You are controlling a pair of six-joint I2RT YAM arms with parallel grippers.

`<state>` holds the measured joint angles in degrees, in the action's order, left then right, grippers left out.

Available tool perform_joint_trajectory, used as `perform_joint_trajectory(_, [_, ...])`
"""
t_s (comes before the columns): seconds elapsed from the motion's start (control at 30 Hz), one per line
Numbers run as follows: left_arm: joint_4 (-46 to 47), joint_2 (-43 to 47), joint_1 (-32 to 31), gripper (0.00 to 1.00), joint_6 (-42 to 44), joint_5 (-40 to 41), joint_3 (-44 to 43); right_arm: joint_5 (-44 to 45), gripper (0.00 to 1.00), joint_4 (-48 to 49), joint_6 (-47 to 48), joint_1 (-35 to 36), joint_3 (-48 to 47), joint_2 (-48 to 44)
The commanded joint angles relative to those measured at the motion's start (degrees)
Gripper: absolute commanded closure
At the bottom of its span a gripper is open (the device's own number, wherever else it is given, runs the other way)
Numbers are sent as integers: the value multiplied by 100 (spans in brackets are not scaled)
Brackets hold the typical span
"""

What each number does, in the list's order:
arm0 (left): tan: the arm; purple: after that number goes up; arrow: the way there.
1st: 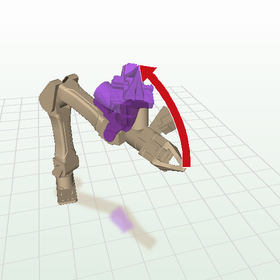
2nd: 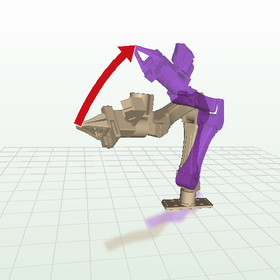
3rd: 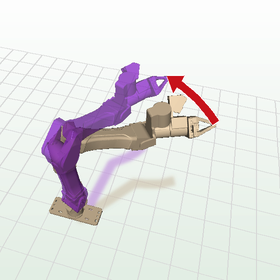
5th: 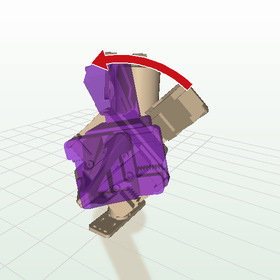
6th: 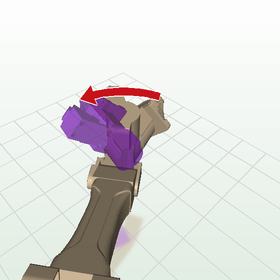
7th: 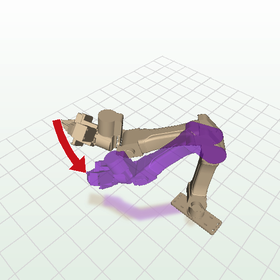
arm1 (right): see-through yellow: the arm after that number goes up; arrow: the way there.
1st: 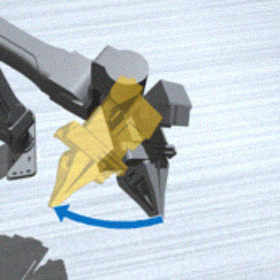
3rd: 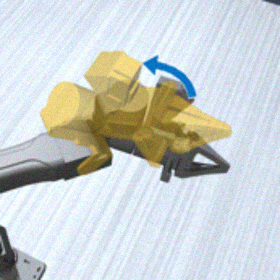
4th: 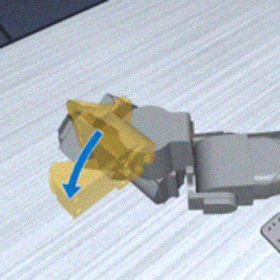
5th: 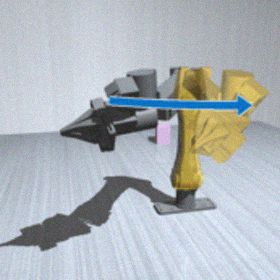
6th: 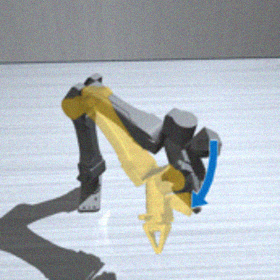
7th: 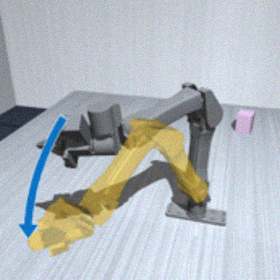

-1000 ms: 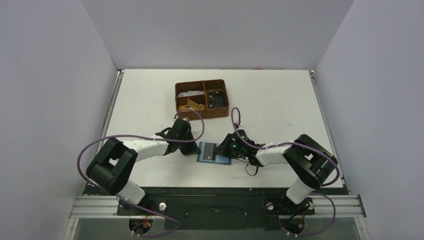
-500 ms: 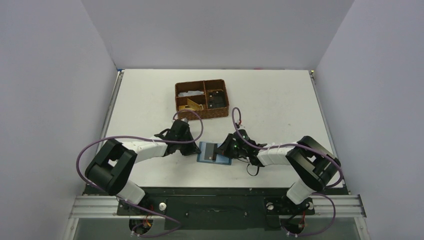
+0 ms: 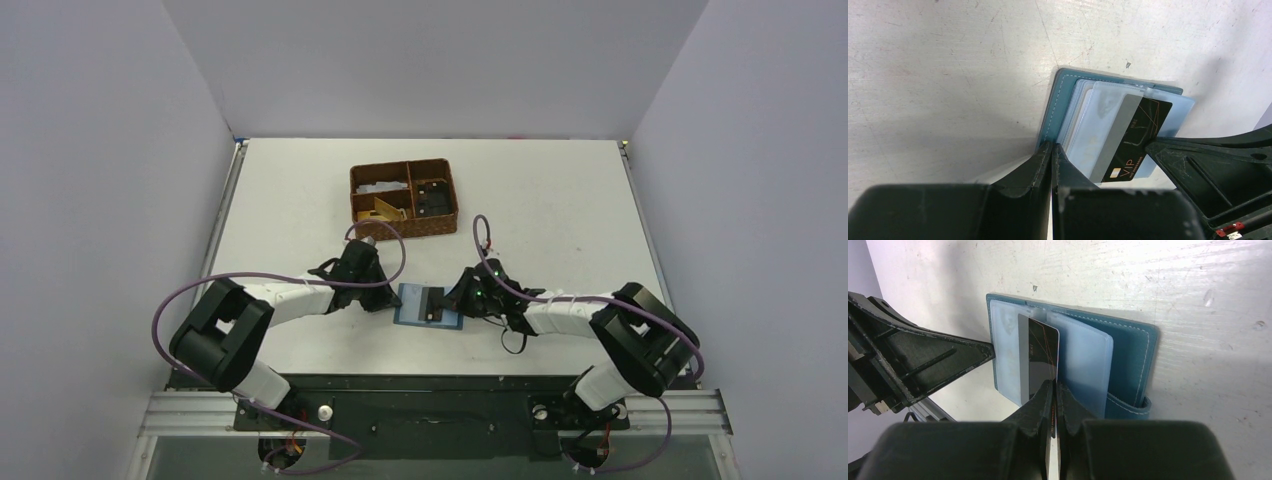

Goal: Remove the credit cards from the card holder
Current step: Remove the credit card from the card holder.

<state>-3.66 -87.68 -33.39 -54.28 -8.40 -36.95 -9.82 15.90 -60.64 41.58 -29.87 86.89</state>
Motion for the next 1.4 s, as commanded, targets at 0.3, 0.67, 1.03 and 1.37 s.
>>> perform_joint_trajectory(0.3, [-958,-64,88,100,253,533,189,254,100,-496,211,-103,193,-781])
perform_joint_trajectory(0.67, [-1007,243,-11,97,396,145,-300,100,100,-606,180,-106,-23,-968])
perform_joint_trajectory(1.03, [-1079,1039,27,63,579,-689,-799,-157,100,-615,27,-102,-255,-1141])
perform_joint_trajectory(1.37, [120,1558,490,55,58,-2165,-467,-596,100,-595,-277,-105,-595,-1748])
